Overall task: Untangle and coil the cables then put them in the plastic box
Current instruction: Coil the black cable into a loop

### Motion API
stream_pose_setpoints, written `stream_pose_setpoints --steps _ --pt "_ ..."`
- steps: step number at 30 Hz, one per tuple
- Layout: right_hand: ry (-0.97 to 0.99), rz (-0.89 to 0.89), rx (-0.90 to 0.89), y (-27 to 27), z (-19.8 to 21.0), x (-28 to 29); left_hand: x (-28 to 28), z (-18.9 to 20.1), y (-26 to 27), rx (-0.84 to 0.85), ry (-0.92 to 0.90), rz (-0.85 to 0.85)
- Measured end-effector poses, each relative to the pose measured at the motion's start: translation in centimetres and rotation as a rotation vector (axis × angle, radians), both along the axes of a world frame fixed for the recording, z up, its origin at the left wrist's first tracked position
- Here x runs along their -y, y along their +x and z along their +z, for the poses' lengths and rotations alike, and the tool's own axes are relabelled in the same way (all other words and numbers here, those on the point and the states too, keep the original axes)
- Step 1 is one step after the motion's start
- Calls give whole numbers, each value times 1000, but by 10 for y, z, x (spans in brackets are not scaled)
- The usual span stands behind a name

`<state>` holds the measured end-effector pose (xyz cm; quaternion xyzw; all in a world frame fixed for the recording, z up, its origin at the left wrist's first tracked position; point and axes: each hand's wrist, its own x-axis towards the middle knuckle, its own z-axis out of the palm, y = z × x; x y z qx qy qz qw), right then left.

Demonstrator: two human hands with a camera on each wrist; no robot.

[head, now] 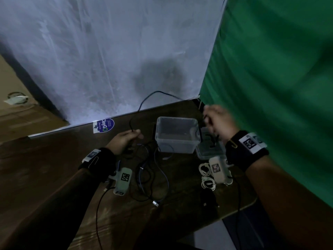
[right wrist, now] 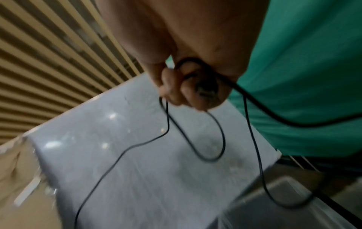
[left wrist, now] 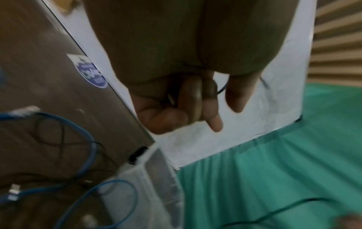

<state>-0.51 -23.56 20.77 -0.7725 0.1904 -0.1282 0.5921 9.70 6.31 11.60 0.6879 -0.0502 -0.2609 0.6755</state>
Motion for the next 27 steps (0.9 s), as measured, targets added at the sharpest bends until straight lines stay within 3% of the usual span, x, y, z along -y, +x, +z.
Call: stream_pose_setpoints --steps 3,7,10,12,14,15,19,24,27 --pt "-73 273 -276 -12 -30 -29 12 22 -9 -79 -149 -61" --pt "3 517 -486 -25 -76 -50 25 41 -27 -13 -149 -149" --pt "-229 821 -601 -33 -92 -62 31 47 -34 83 -122 -154" --pt "-479 915 -647 -34 -91 -66 35 47 -32 135 -117 -156" --pt "-655 876 -624 -34 -82 -65 38 50 -31 170 -117 -196" --pt "-649 801 -547 -33 -76 -63 39 51 -31 165 -143 -235" --pt "-306 374 -28 -26 -65 -52 44 58 -34 68 -147 -344" --pt "-247 429 184 -14 -42 -55 56 65 -52 -171 -301 -423" --pt "-59 380 201 -12 -41 -53 58 64 -52 -285 -393 -441"
